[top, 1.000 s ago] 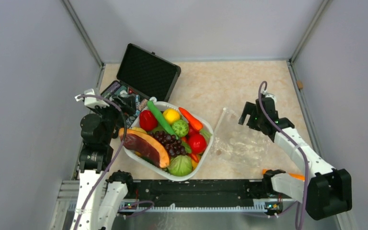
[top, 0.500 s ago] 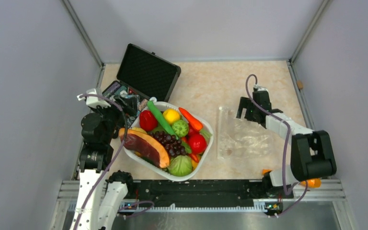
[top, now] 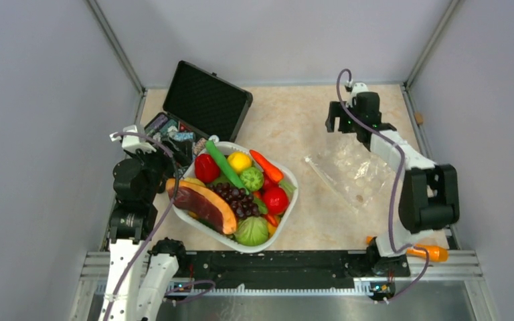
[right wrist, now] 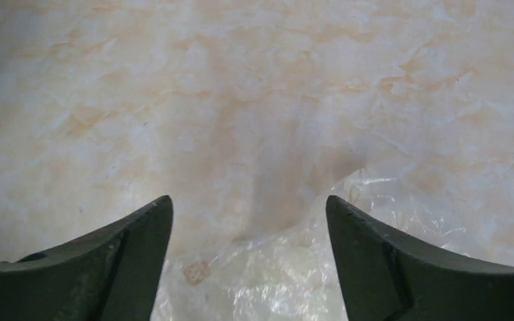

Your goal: Place the food in the zip-top bag and seal the zipper

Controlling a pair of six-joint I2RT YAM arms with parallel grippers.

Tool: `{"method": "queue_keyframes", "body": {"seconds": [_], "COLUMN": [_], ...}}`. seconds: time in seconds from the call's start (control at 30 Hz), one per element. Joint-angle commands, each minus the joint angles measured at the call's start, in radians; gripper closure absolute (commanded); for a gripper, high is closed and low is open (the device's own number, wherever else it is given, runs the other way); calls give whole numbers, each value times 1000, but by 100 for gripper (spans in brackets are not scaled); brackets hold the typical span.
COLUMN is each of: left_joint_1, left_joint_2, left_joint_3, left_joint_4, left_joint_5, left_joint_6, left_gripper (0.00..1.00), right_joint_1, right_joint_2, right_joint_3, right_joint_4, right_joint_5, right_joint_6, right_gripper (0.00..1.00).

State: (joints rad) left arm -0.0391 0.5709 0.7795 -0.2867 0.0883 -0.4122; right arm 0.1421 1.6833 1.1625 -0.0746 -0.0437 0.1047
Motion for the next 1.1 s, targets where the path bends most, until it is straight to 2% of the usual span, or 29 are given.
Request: {"method": "queue_keyframes", "body": {"seconds": [0.0, 0.03, 0.1, 0.17, 0.3, 0.37, 0.47, 0.53, 0.6, 0.67, 0.8, 0.97, 1.07], "left_joint_1": [5, 5, 5, 5, 5, 5, 5, 5, 5, 5, 5, 5, 5], "left_joint_2": [-14, -8, 9, 23, 31, 29, 23, 19, 22, 24, 23, 28, 34], "left_joint_3": [16, 12, 14, 20, 11, 10, 12, 10, 8, 6, -5, -14, -14], "left_joint_4": [34, 47, 63, 70, 107, 115, 109, 105, 106, 103, 112, 113, 114], "left_joint_5": [8, 23, 57, 98, 167, 182, 187, 186, 184, 184, 183, 165, 163], "left_joint_6": [15, 11, 9, 9, 18, 25, 34, 41, 44, 44, 38, 35, 35], "left_gripper": [1, 1, 1, 1, 1, 1, 1, 1, 1, 1, 1, 1, 1], "right_joint_1": [16, 21, 40, 95, 331, 404, 408, 409, 409, 409, 410, 410, 410], "right_joint_2": [-223, -256, -317, -373, -470, -522, -573, -592, -593, -584, -530, -445, -444], "right_joint_3": [-122, -159, -243, -320, -452, -522, -594, -624, -631, -627, -614, -589, -610], "right_joint_4": [-87, -102, -116, -112, -83, -28, 19, 30, 27, 32, 22, -2, 47], "right_joint_5": [-183, -190, -161, -60, 168, 268, 288, 266, 316, 326, 250, 333, 344], "right_joint_6": [-42, -48, -48, -50, -203, -190, -146, -167, -168, -177, -197, -199, -201], "right_gripper": [23, 27, 28, 29, 28, 28, 34, 34, 34, 35, 35, 35, 39]}}
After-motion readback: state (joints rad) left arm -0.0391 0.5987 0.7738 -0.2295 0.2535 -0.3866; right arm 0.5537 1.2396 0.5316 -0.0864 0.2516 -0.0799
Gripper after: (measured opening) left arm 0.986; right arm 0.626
